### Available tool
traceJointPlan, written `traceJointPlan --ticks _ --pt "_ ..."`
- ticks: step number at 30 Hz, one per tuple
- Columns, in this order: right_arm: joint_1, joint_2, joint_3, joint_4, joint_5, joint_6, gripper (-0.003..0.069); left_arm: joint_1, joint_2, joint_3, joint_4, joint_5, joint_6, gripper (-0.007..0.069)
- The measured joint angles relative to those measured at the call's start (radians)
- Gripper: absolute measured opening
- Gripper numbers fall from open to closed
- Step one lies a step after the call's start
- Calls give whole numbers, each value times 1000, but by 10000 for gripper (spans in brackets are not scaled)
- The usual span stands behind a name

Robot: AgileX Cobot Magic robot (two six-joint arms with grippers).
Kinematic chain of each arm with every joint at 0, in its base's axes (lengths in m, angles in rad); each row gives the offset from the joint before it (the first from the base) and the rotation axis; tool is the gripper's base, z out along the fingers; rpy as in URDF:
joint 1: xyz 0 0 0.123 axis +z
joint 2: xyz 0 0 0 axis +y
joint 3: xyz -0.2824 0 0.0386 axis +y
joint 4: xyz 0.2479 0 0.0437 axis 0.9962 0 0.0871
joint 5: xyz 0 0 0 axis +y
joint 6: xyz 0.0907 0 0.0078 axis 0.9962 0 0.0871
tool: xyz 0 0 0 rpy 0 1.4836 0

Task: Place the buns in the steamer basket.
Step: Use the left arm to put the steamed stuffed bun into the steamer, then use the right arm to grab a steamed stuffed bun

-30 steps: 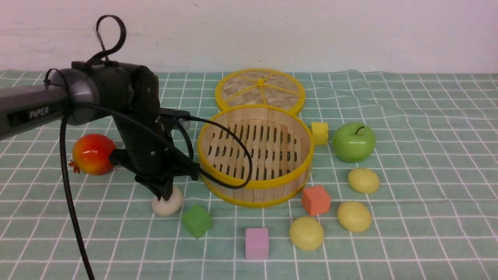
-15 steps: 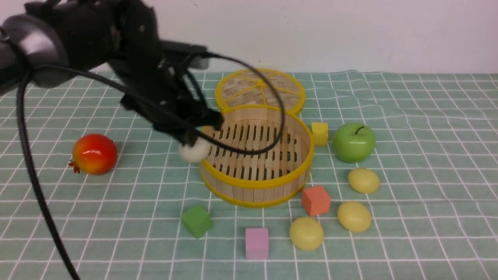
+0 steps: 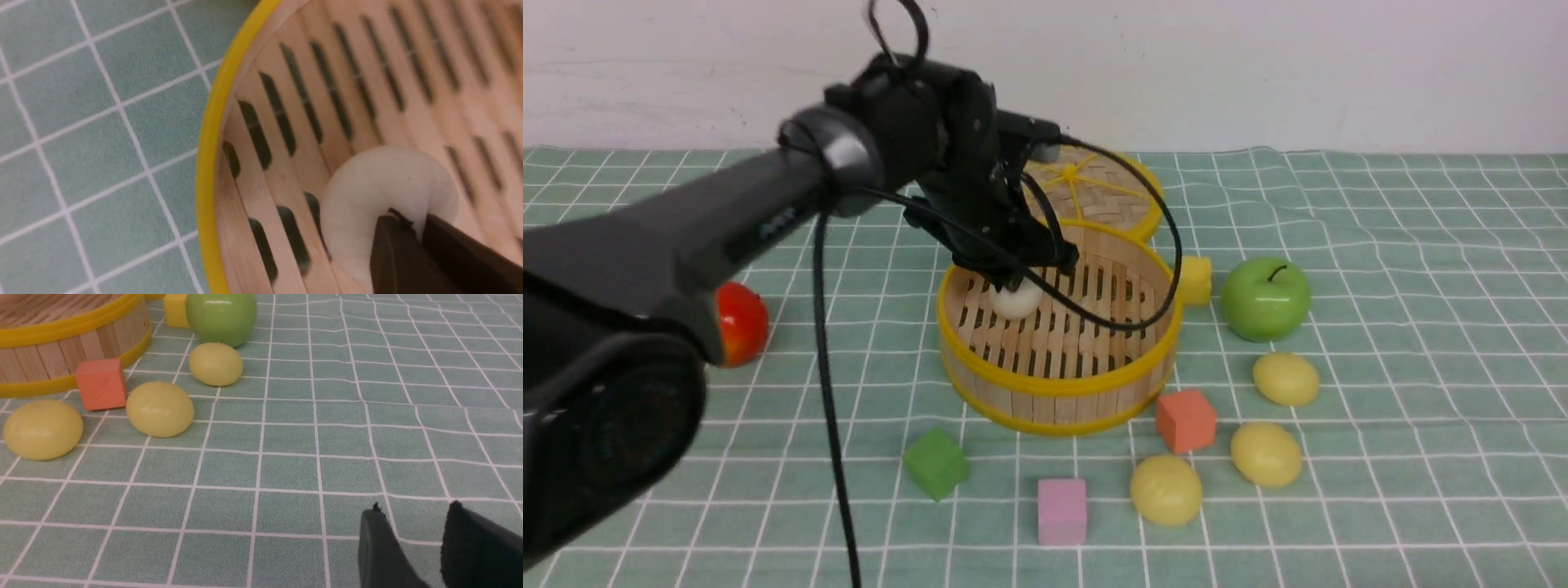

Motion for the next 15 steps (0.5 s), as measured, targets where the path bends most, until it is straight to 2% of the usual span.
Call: traceJointPlan --ticks 2,3,6,9,13,15 --pt "0 0 0 0 0 0 240 0 11 -12 0 8 -13 167" --pt "0 0 0 0 0 0 240 0 11 -12 0 8 -16 167" --pt "0 0 0 0 0 0 240 0 -16 -21 1 15 -74 337" --pt "0 0 0 0 0 0 240 0 -87 -21 0 65 -102 434" --pt "0 0 0 0 0 0 240 -7 -196 -21 6 158 -106 437" --pt "0 0 0 0 0 0 240 -25 -331 -18 23 268 -111 313"
